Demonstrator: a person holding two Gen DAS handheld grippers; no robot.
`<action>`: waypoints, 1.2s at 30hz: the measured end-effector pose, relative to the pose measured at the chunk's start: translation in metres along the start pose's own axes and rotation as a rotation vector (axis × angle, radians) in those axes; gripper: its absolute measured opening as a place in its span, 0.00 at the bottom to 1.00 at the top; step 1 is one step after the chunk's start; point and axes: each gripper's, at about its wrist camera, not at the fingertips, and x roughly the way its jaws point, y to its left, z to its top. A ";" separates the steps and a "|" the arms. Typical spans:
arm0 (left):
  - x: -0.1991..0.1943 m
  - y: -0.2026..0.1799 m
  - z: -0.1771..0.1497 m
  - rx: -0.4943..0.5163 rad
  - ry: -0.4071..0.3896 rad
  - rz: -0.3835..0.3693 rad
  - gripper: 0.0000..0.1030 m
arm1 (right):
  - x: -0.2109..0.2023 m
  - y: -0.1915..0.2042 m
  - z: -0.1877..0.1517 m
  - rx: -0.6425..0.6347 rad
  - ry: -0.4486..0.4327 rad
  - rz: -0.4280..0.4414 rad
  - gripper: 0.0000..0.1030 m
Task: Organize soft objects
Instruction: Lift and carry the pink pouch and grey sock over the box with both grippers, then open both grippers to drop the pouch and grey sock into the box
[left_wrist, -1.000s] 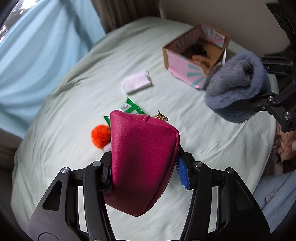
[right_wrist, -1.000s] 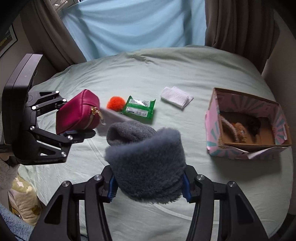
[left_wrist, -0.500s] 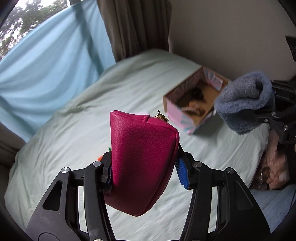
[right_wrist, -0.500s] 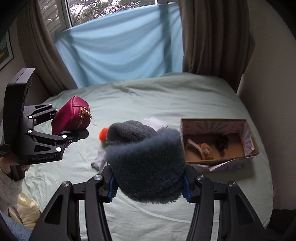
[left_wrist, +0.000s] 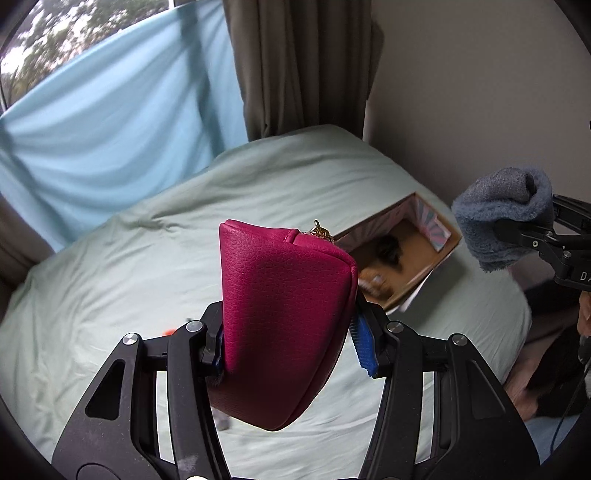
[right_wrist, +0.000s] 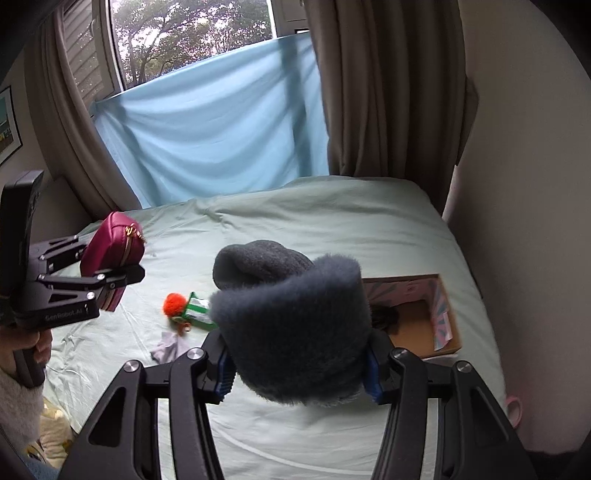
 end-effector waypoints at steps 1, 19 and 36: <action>0.006 -0.010 0.005 -0.011 0.003 0.000 0.48 | 0.000 -0.008 0.002 -0.001 0.001 0.002 0.49; 0.181 -0.130 0.048 -0.178 0.209 -0.043 0.48 | 0.113 -0.165 0.013 0.011 0.246 0.012 0.49; 0.337 -0.148 0.038 -0.167 0.421 -0.055 0.47 | 0.240 -0.201 -0.036 0.000 0.484 0.004 0.50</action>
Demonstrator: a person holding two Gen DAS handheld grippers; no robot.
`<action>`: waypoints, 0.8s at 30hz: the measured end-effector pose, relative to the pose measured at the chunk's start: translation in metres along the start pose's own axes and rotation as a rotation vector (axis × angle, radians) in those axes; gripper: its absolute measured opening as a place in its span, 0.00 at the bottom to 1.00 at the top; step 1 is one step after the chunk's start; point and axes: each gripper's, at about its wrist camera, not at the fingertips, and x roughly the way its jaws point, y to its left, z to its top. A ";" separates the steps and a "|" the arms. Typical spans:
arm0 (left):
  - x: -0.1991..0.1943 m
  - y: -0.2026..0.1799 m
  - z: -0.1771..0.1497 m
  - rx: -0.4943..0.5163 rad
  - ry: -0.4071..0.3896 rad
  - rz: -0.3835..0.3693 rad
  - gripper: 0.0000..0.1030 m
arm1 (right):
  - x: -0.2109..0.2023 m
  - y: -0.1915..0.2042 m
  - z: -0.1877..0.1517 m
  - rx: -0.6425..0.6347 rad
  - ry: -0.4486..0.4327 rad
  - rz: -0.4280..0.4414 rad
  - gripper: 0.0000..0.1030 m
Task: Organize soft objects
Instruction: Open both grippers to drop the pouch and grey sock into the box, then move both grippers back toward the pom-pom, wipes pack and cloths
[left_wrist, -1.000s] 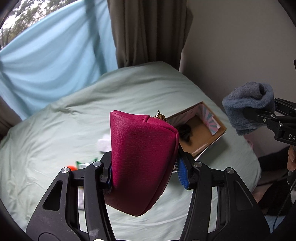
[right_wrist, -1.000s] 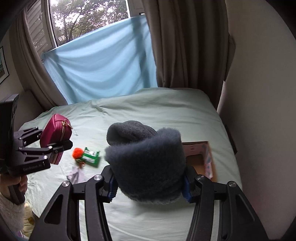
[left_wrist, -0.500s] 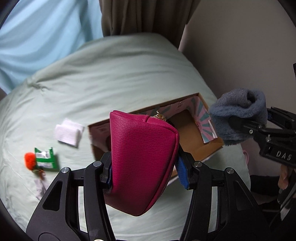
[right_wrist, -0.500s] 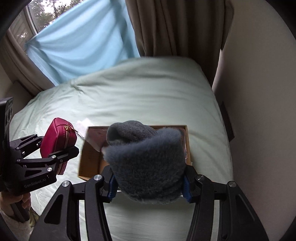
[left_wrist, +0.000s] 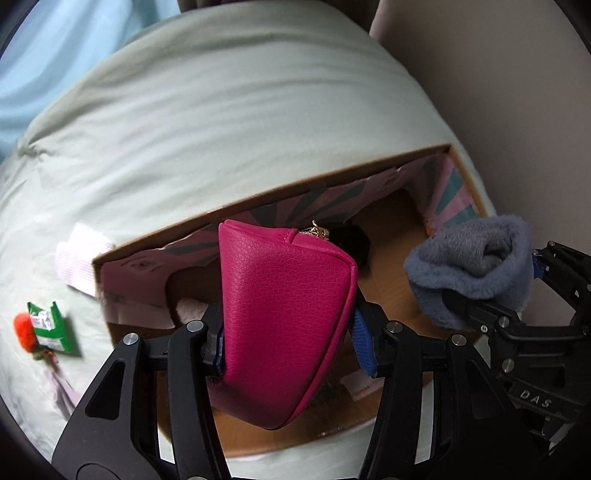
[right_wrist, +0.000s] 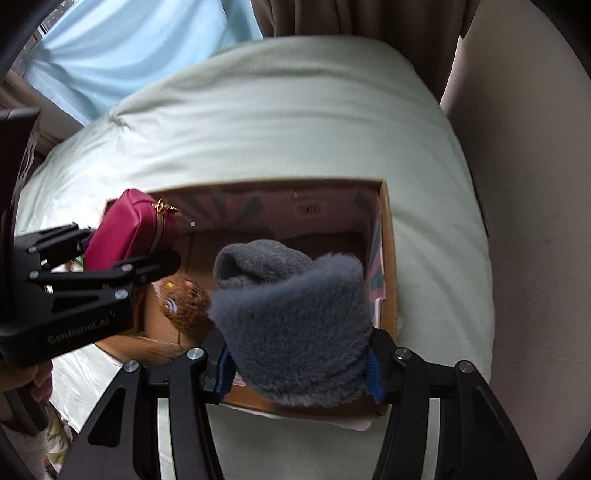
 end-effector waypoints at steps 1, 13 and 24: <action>0.003 -0.001 0.000 0.006 0.005 0.003 0.47 | 0.003 0.000 0.001 0.000 0.006 0.001 0.50; -0.008 0.003 0.007 0.045 -0.007 -0.003 1.00 | 0.008 0.012 -0.008 -0.071 -0.034 0.029 0.94; -0.035 0.016 -0.009 0.016 -0.036 0.023 1.00 | -0.010 0.014 -0.016 -0.066 -0.077 0.008 0.94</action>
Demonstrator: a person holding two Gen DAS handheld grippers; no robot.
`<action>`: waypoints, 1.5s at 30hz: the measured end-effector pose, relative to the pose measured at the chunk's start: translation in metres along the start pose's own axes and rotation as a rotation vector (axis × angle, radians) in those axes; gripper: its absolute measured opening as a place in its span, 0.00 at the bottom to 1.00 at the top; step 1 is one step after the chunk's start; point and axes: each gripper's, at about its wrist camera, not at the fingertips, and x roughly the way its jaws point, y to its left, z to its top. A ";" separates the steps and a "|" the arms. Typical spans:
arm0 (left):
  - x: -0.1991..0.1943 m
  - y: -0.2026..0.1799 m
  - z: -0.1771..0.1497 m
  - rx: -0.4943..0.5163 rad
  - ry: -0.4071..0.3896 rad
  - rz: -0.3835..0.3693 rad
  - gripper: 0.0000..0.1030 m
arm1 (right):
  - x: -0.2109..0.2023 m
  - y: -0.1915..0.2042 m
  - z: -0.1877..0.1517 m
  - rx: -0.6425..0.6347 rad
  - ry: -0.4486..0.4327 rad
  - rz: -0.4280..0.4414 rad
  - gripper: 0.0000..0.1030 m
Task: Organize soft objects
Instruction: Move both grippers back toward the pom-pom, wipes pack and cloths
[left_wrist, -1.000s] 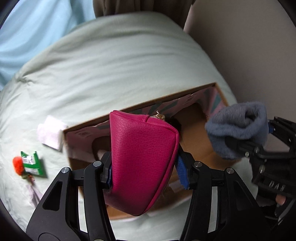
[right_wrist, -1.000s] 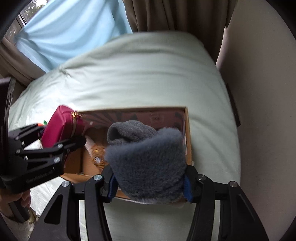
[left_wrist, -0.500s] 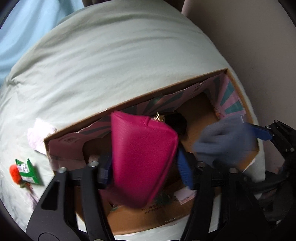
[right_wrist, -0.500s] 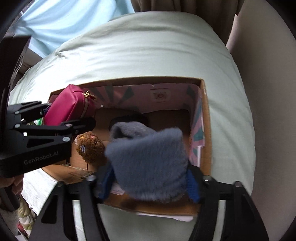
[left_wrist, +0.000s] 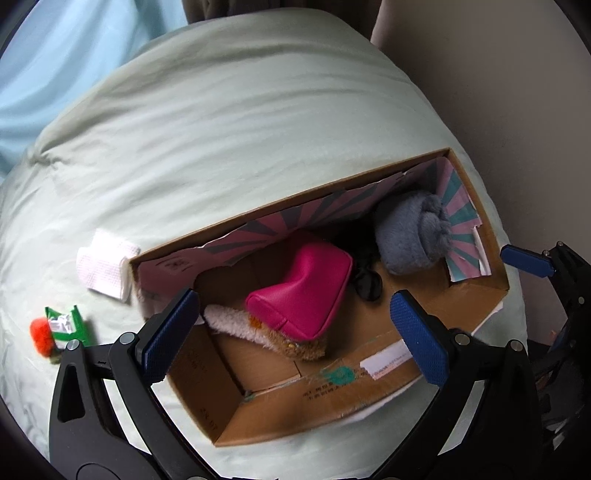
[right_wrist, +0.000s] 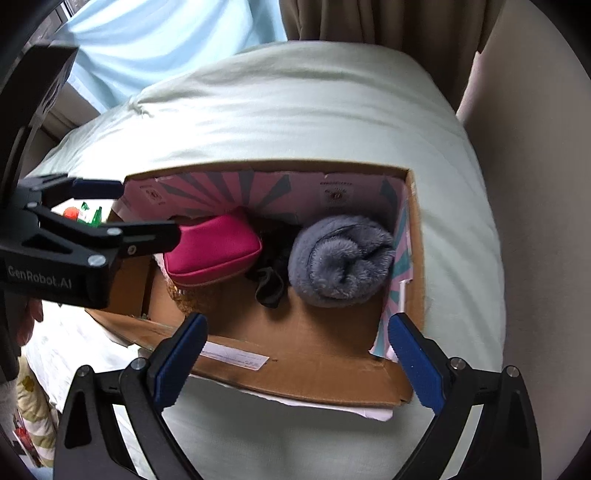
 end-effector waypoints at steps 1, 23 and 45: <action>-0.004 0.001 -0.002 0.000 -0.007 0.002 1.00 | -0.004 0.001 0.000 0.001 -0.006 -0.004 0.94; -0.174 0.001 -0.075 -0.013 -0.209 0.110 1.00 | -0.134 0.051 -0.023 0.029 -0.181 -0.034 0.94; -0.324 0.159 -0.229 -0.347 -0.371 0.268 1.00 | -0.223 0.213 -0.013 0.007 -0.329 0.050 0.95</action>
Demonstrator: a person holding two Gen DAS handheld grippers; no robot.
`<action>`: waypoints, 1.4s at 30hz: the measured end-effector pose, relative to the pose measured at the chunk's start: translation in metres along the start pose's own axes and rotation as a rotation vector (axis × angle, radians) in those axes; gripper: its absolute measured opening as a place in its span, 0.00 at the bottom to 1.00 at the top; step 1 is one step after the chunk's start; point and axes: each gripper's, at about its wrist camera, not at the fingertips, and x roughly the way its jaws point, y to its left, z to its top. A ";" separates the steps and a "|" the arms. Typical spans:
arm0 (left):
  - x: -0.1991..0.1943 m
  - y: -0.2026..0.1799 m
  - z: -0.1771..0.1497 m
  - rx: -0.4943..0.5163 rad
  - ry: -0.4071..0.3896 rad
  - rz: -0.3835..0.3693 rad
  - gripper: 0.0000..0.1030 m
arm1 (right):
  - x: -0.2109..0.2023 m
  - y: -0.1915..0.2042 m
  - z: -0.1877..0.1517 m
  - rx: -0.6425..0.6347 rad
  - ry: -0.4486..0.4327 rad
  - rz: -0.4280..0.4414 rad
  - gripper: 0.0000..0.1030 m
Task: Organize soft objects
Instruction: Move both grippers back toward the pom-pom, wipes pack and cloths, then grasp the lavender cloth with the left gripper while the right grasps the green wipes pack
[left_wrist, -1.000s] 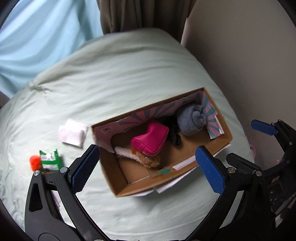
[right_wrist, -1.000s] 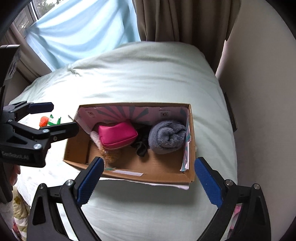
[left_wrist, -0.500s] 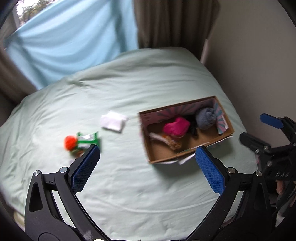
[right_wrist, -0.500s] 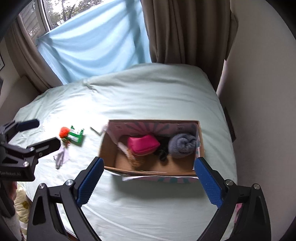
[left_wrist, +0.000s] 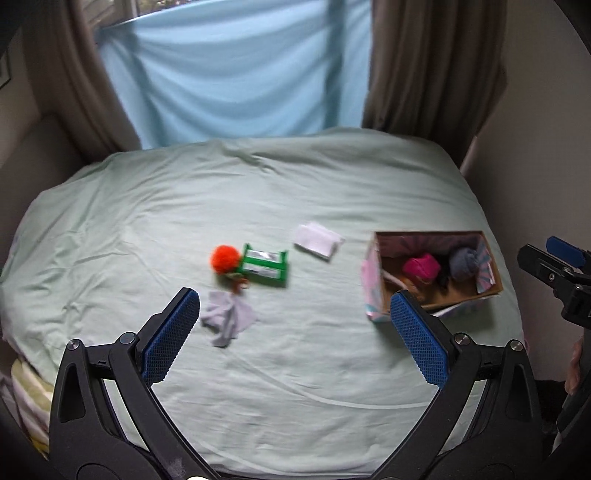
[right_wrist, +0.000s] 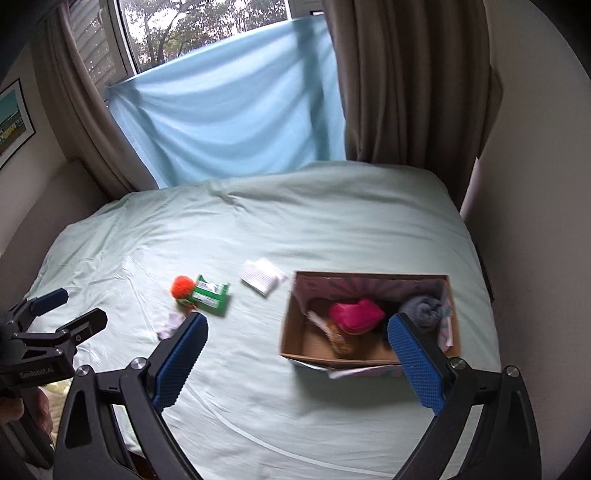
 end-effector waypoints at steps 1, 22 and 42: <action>-0.003 0.014 -0.001 -0.009 -0.007 -0.002 1.00 | -0.001 0.007 0.001 0.000 -0.004 0.005 0.95; 0.129 0.202 -0.030 -0.080 0.088 -0.031 1.00 | 0.144 0.162 0.015 -0.174 -0.015 0.066 0.95; 0.333 0.164 -0.115 -0.137 0.196 -0.012 0.98 | 0.402 0.207 -0.028 -0.707 0.252 0.159 0.94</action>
